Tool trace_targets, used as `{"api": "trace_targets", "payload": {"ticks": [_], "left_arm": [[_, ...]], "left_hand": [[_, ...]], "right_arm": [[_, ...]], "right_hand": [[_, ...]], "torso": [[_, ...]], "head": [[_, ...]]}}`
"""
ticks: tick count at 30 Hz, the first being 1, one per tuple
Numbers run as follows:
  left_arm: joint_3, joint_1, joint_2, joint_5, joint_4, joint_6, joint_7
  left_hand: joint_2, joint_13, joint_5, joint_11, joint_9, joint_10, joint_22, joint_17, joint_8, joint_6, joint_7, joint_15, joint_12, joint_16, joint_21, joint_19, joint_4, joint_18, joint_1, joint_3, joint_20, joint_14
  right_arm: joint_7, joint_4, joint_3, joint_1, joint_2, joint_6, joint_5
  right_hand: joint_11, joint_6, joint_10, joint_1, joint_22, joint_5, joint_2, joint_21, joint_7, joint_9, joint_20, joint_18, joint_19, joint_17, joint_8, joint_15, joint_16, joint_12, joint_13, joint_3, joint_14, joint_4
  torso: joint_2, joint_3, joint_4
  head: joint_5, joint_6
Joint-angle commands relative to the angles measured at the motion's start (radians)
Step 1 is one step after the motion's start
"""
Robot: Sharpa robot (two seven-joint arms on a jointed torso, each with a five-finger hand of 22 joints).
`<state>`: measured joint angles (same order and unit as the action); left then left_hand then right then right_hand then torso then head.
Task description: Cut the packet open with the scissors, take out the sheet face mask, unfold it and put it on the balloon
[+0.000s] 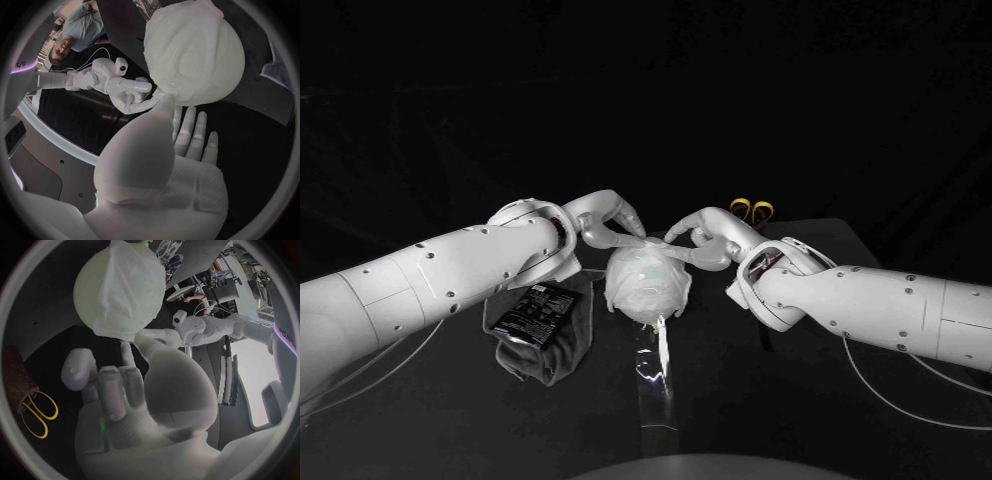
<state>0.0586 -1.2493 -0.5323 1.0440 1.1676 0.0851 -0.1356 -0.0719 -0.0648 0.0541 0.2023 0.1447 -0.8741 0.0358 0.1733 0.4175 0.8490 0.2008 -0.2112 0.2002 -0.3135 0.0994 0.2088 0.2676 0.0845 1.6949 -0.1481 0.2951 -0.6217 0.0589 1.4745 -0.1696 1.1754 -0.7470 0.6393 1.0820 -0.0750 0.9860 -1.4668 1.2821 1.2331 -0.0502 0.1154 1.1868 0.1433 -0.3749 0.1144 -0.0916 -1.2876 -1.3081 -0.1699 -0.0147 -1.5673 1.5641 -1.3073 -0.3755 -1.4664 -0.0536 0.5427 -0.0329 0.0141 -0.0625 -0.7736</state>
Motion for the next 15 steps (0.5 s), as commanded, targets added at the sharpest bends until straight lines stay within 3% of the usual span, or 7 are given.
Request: {"api": "trace_targets", "payload": {"ticks": [1,15], "left_arm": [[-0.002,-0.002,-0.002,0.029,0.007,-0.018,-0.007],[-0.002,-0.002,-0.009,0.039,0.014,-0.006,-0.005]], "left_hand": [[-0.004,0.001,-0.006,0.009,-0.002,0.002,-0.002,0.002,-0.004,0.014,-0.002,-0.004,-0.007,0.007,-0.008,-0.011,-0.002,0.019,0.006,-0.011,-0.001,0.006],[0.003,0.000,-0.006,-0.004,-0.006,-0.025,0.000,0.010,-0.009,0.053,-0.001,0.006,-0.013,-0.003,-0.009,-0.006,-0.015,0.045,0.022,-0.054,0.000,-0.011]], "right_arm": [[-0.008,-0.003,0.000,0.000,0.004,-0.024,0.019],[-0.007,-0.017,0.000,-0.001,0.022,-0.022,0.030]], "right_hand": [[0.010,0.010,-0.104,0.013,0.004,0.001,-0.006,0.009,0.000,-0.002,-0.001,-0.009,-0.011,-0.263,-0.006,0.011,-0.003,0.007,-0.263,-0.008,-0.104,0.000],[0.027,0.053,-0.104,0.043,0.020,0.002,-0.033,0.024,-0.019,-0.009,-0.014,-0.005,-0.025,-0.263,-0.019,0.025,-0.003,0.007,-0.263,-0.041,-0.104,0.017]], "torso": [[0.000,-0.0001,-0.0007],[0.000,-0.0002,-0.0003]], "head": [[-0.003,-0.001],[-0.004,-0.005]]}}
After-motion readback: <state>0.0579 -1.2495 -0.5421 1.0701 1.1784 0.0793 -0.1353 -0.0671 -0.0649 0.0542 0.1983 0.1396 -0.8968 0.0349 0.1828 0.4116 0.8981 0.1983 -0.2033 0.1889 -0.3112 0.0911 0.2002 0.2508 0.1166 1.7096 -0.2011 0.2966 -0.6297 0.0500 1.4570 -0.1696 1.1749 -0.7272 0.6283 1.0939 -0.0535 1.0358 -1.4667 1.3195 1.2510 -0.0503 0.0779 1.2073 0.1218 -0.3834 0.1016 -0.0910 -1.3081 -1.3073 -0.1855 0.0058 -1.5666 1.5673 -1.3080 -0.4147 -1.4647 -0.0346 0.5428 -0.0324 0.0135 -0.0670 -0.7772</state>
